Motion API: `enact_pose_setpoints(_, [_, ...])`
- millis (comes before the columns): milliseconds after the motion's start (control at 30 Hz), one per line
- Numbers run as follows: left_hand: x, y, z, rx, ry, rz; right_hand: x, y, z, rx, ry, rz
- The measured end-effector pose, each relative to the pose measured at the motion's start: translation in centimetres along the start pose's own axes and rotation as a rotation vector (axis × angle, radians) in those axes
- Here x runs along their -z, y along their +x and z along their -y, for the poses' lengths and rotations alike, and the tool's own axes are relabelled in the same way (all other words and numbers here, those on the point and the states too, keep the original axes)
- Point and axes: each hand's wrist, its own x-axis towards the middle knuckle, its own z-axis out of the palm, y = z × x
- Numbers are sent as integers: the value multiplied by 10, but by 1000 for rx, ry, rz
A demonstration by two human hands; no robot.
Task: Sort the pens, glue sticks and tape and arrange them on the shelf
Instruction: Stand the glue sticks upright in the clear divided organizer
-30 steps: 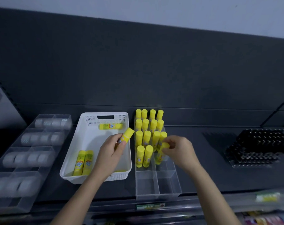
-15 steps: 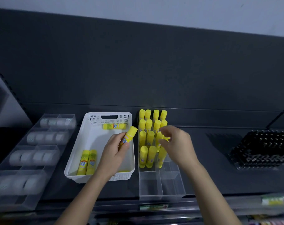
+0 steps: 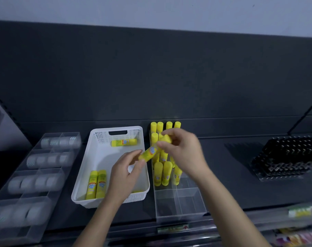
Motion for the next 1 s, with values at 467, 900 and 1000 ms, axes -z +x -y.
enact_pose_setpoints(467, [-10,7,14,132,259,84,53,-20,-53,-119,-375,-21])
enact_pose_setpoints(900, [-9,6,13,136,290,88,32,-18,-80,-120,-519,177])
enact_pose_setpoints(1000, [-9,6,12,138,281,82,29,-18,-85,-112,-513,189])
